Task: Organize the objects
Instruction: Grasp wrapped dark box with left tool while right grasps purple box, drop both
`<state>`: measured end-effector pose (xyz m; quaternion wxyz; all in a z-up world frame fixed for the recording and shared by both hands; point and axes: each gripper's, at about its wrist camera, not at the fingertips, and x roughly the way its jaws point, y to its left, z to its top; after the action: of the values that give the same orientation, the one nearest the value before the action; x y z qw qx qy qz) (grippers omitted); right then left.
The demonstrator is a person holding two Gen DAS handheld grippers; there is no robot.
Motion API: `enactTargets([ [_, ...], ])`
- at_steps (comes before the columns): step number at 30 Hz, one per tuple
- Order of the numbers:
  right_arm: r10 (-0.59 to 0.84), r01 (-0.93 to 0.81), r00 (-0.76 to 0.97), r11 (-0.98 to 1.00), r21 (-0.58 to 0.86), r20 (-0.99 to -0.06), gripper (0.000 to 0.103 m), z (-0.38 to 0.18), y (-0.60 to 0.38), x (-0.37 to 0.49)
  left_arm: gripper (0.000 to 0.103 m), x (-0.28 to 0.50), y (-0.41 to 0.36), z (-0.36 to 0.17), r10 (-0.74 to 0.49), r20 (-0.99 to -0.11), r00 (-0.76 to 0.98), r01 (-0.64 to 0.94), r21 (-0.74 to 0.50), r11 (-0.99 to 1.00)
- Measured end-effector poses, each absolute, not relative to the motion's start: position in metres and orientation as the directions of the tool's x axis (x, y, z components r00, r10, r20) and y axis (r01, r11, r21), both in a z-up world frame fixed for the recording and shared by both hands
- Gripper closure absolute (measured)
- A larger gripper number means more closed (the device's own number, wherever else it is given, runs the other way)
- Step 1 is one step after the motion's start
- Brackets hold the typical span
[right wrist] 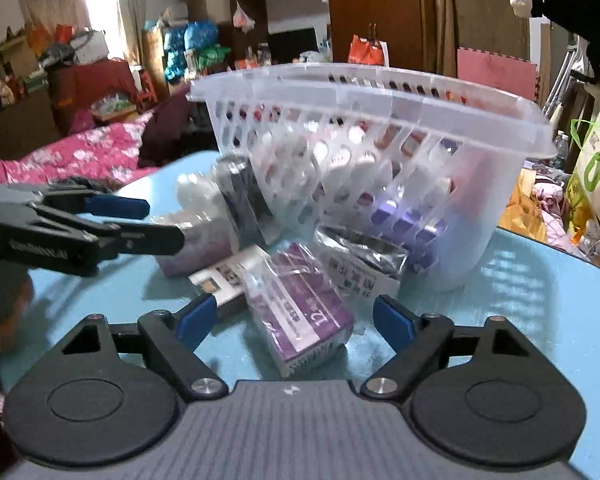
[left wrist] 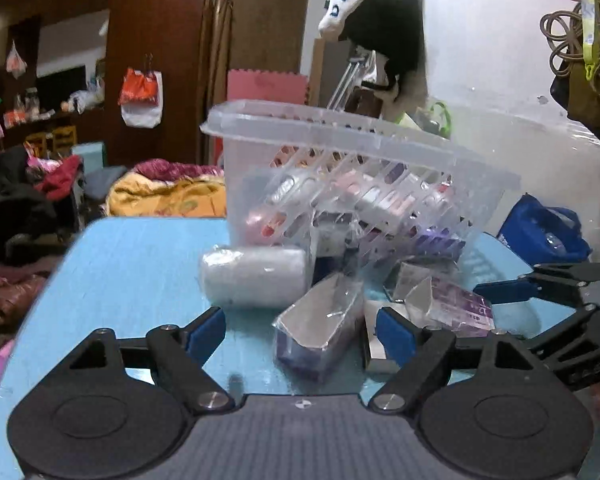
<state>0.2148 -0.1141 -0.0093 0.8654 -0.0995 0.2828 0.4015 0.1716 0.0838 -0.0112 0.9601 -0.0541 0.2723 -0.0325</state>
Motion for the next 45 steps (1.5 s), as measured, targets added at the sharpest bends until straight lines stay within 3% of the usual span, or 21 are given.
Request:
enactTargets([
  [1,0.637,-0.750,0.517,0.659,0.056,-0.572,0.042,-0.011,-0.113,0.213,0.018,0.173,0.083,-0.012,-0.103,-0.526,0.844,0.045,-0.123,0.991],
  [2,0.635,-0.751,0.513,0.658,0.057,-0.578,0.045,-0.013,-0.114,0.211,0.017,0.173,0.081,-0.013,-0.103,-0.532,0.841,0.049,-0.115,0.992],
  [7,0.651,-0.747,0.545,0.664,0.047,-0.529,0.046,-0.017,-0.135,0.193,0.018,0.179,0.070,-0.019,-0.063,-0.556,0.829,0.024,-0.077,0.997],
  [10,0.683,-0.733,0.569,0.674,0.095,-0.458,0.046,-0.011,-0.157,0.188,0.038,0.184,0.068,-0.023,-0.069,-0.571,0.818,0.026,-0.084,0.996],
  [11,0.679,-0.727,0.577,0.680,0.092,-0.454,0.046,-0.010,-0.159,0.187,0.051,0.183,0.067,-0.022,-0.067,-0.566,0.821,0.028,-0.077,0.997],
  [14,0.683,-0.721,0.584,0.685,0.106,-0.438,0.046,-0.009,-0.160,0.187,0.052,0.178,0.064,-0.023,-0.047,-0.553,0.832,0.026,-0.046,0.999],
  [22,0.671,-0.698,0.647,0.712,0.071,-0.362,0.046,-0.006,-0.164,0.178,0.052,0.148,0.064,-0.012,-0.074,-0.401,0.913,0.060,-0.048,0.997],
  [32,0.696,-0.706,0.646,0.701,0.101,-0.314,0.046,-0.004,-0.170,0.179,0.052,0.140,0.054,-0.009,-0.152,-0.366,0.918,0.149,-0.036,0.988],
  [36,0.709,-0.701,0.651,0.699,0.142,-0.273,0.046,-0.003,-0.177,0.179,0.052,0.120,0.065,-0.005,-0.260,-0.273,0.926,0.241,-0.099,0.965],
  [45,0.695,-0.673,0.699,0.718,0.177,-0.165,0.046,0.016,-0.185,0.171,0.052,0.108,0.084,0.022,-0.332,-0.126,0.935,0.296,-0.242,0.924],
])
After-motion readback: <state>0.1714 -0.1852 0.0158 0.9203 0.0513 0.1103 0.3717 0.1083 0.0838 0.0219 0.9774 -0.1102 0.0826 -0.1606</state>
